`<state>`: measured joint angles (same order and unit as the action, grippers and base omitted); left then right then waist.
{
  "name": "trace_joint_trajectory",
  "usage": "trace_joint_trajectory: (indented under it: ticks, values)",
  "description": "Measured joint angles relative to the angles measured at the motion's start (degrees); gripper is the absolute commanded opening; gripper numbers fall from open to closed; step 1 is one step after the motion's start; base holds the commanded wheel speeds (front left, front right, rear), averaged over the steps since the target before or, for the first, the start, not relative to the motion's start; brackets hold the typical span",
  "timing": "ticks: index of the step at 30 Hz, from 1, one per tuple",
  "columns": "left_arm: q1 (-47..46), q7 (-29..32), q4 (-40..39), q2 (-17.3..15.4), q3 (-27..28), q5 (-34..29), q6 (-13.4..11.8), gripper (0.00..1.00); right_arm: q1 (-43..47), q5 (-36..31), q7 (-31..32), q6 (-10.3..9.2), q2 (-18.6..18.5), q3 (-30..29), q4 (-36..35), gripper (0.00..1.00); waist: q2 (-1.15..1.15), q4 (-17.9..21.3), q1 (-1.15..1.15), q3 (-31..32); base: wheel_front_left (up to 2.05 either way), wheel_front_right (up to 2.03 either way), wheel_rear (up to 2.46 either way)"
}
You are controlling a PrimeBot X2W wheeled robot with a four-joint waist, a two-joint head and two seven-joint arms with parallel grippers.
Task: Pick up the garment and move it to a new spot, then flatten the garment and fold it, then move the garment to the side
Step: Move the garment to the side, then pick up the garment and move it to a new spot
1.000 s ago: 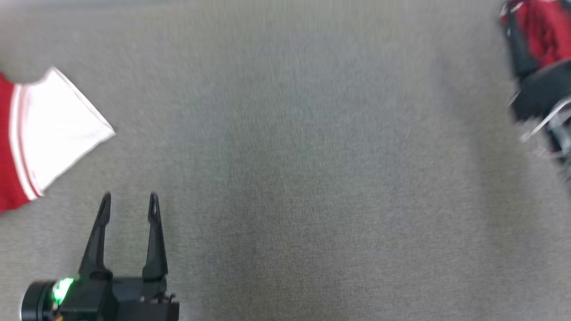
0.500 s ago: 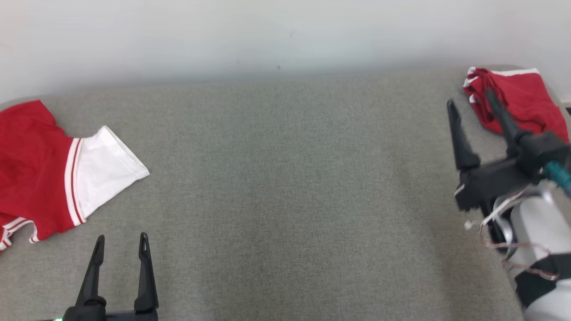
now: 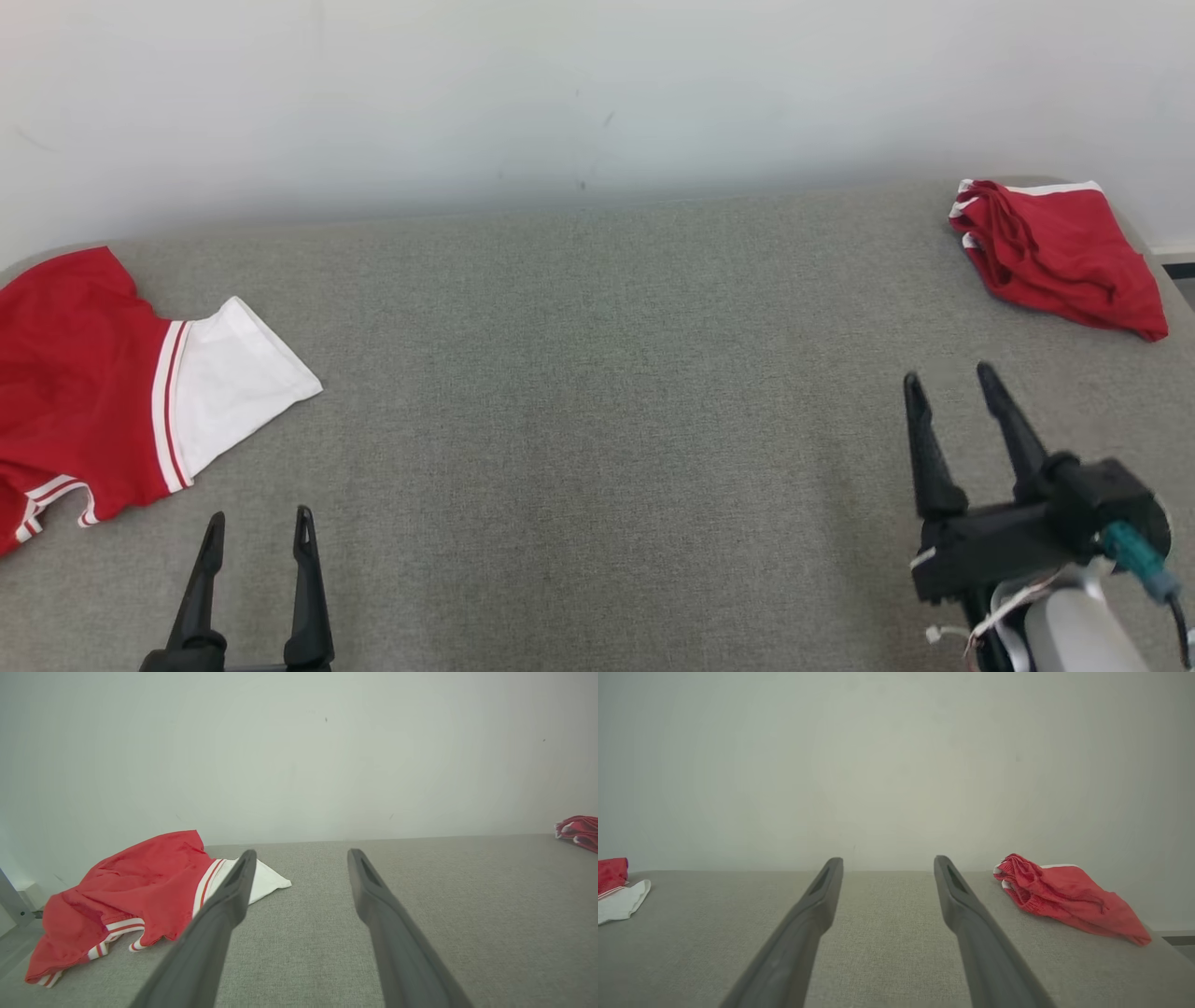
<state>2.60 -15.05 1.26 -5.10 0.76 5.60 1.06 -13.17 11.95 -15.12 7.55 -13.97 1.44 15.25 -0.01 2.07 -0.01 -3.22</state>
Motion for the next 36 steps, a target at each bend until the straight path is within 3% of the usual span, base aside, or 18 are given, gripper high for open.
trace_joint_trajectory:
  ticks: [15,36]
  values:
    - [-0.05,0.00,2.59,0.65,0.92,-0.05,0.99,1.00,13.51,-0.46,-0.01,0.00,7.30,-1.81,-7.24,1.00,0.01,-0.70,0.01,1.85,0.00,0.00,0.00]
    - [0.12,0.00,7.91,0.92,2.03,-0.44,1.05,1.00,15.52,-1.98,-0.01,0.00,8.92,-0.86,-5.14,1.00,0.01,-2.88,0.01,3.83,0.00,0.00,0.00]
